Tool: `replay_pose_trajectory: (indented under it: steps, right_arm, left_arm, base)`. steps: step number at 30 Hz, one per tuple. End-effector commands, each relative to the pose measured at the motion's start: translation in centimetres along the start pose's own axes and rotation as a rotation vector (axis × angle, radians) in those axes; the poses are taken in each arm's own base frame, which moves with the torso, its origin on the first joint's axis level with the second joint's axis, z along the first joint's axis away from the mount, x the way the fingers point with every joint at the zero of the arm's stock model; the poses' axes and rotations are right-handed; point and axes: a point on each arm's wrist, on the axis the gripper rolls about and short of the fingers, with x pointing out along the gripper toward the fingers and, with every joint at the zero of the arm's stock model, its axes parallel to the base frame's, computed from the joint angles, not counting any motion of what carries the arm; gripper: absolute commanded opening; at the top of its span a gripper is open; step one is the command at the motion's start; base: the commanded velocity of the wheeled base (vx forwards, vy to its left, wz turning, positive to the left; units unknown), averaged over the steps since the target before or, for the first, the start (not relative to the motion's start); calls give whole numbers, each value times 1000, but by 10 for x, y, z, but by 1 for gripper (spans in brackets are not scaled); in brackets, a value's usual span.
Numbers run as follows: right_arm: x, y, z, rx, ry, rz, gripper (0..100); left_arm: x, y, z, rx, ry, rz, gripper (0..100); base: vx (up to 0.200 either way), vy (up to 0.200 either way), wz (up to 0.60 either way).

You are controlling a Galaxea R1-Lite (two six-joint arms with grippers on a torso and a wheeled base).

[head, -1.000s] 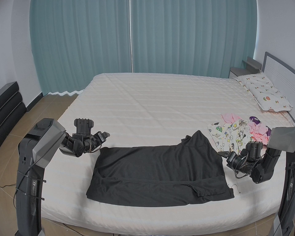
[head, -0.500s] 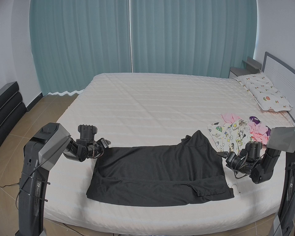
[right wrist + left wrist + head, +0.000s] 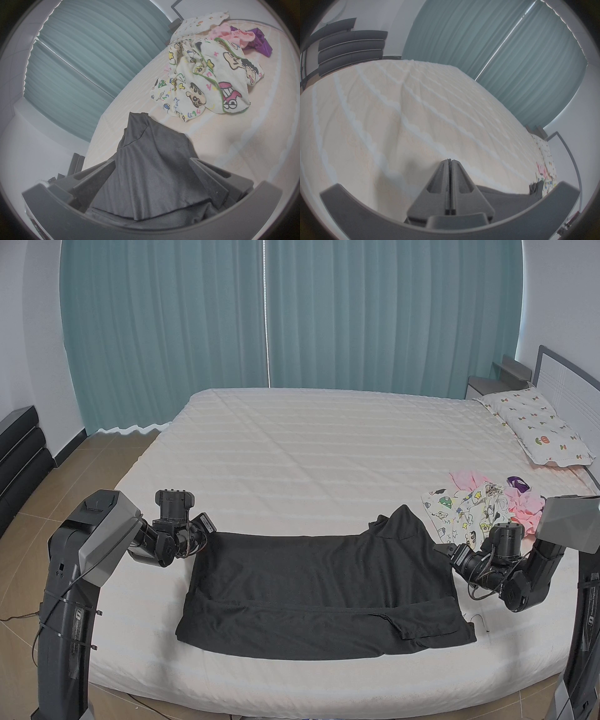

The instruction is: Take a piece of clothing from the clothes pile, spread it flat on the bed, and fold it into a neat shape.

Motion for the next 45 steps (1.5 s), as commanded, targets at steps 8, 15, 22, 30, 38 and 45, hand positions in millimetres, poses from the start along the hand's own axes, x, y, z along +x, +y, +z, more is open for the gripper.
replay_pose_trajectory:
  steps: [8, 15, 22, 30, 38, 45]
  right_arm:
    - [35, 50, 25, -98, -2, -5, 100]
    - [67, 51, 39, -207, 18, -25, 100]
    - [90, 40, 40, -263, 56, -64, 100]
    - [124, 25, 40, -315, 33, -58, 100]
    - [145, 17, 39, -309, 5, -27, 100]
    - [151, 21, 38, -312, 0, -11, 100]
  left_arm:
    - [-1, 10, -1, -33, -11, 29, 0]
    - [-3, 13, -5, -61, 1, 31, 0]
    - [-4, 12, -6, -83, 1, 24, 0]
    - [-4, 14, -9, -82, 11, 31, 0]
    - [-5, 14, -11, -80, 17, 33, 0]
    - [-5, 14, -11, -80, 17, 33, 0]
  base:
    - [0, 0, 0]
    - [0, 0, 0]
    - [0, 0, 0]
    - [0, 0, 0]
    - [0, 0, 0]
    - [0, 0, 0]
